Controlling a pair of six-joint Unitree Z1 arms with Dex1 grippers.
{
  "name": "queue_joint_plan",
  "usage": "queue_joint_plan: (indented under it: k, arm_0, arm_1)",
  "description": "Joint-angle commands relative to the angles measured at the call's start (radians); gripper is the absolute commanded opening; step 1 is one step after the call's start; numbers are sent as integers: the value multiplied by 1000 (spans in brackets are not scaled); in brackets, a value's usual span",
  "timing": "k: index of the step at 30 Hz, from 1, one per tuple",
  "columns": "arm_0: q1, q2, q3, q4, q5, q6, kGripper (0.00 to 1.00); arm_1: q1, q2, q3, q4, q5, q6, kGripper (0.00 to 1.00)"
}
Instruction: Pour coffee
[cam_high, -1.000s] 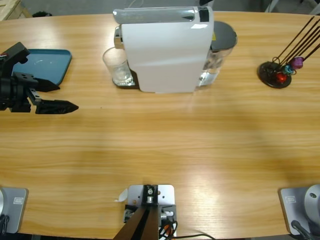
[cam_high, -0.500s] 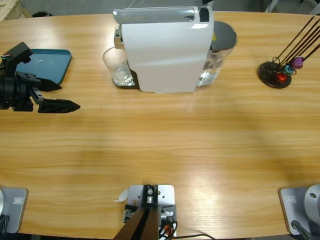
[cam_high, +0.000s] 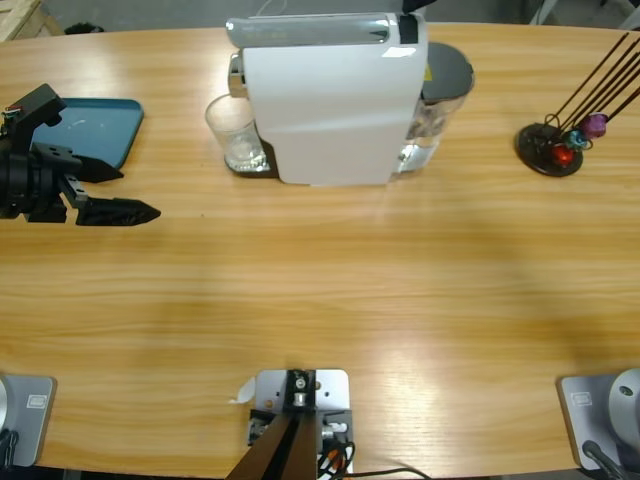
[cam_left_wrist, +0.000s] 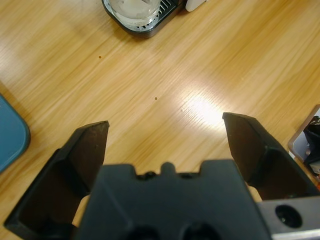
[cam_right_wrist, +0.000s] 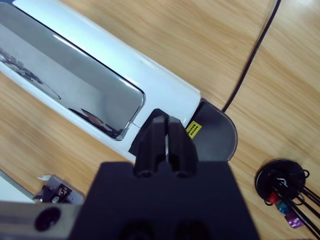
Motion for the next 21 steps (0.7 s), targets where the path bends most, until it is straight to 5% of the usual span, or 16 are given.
queue_joint_plan:
  k: [1, 5, 6, 7, 11, 21]
  arm_0:
    - [-8, 38, 32, -14, 9, 13, 991]
    - [-8, 36, 33, -14, 9, 13, 991]
    - [-8, 35, 33, -14, 9, 13, 991]
    - [-8, 31, 33, -14, 9, 13, 991]
    - [-8, 12, 37, -13, 4, 13, 991]
    - [-8, -4, 34, -12, -8, 94, 996]
  arm_1:
    - [-5, 31, 74, -16, -10, -26, 0]
    - [-12, -22, -37, -23, -9, -47, 53]
    - [-13, -43, -44, -23, -1, -50, 630]
    - [-14, -70, -51, -23, 4, -50, 961]
    - [-8, -203, -13, -17, 14, -52, 1000]
    - [-4, -623, 749, -268, -18, -46, 1000]
